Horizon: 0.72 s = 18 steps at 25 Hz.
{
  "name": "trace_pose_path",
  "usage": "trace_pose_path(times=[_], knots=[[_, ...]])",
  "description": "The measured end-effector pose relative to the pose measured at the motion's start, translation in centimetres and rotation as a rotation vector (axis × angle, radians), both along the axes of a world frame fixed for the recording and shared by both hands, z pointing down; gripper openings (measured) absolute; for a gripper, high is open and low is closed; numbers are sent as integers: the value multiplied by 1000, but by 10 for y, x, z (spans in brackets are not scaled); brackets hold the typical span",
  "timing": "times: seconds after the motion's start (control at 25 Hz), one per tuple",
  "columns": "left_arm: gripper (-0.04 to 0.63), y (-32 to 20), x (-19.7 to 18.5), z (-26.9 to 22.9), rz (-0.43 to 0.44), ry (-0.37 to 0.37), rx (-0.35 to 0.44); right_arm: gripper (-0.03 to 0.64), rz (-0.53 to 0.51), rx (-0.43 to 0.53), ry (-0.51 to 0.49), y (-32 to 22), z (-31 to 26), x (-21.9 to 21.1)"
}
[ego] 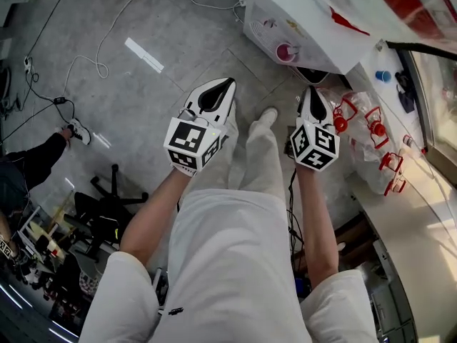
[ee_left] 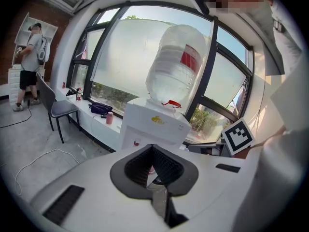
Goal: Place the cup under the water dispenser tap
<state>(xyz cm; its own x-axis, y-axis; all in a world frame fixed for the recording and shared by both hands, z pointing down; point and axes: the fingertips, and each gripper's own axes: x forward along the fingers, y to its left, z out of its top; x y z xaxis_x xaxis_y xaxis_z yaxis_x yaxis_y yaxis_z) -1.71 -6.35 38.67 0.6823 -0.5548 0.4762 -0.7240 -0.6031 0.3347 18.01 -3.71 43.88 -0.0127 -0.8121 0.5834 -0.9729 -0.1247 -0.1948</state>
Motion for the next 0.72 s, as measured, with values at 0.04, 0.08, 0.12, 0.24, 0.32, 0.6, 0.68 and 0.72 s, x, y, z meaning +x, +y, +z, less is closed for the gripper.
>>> trace_pose_path(times=[0.04,0.08,0.12,0.24,0.32,0.6,0.68,0.72], knots=[[6,1,-1,-6,-1,4,2,11,-5,10,0,2,-9,-1],[6,2,-1,-12,-2,7,4,11,-9,21,0,4,-19,-1],[6,3,-2,-19,-4,12,8,11,-13,33,1,7,-29,-2],[6,5,-7,-41,-15,32,19,11,-31,74,14,14,-62,-5],[6,5,-11,-57,-28,48,30,11,-48,100,24,18,-82,-8],[6,6,-23,-107,-46,86,74,11,-101,187,51,29,-147,-18],[6,8,-25,-119,-49,93,82,11,-117,213,60,32,-165,-20],[6,9,-25,-125,-50,96,86,11,-124,226,63,33,-174,-20]])
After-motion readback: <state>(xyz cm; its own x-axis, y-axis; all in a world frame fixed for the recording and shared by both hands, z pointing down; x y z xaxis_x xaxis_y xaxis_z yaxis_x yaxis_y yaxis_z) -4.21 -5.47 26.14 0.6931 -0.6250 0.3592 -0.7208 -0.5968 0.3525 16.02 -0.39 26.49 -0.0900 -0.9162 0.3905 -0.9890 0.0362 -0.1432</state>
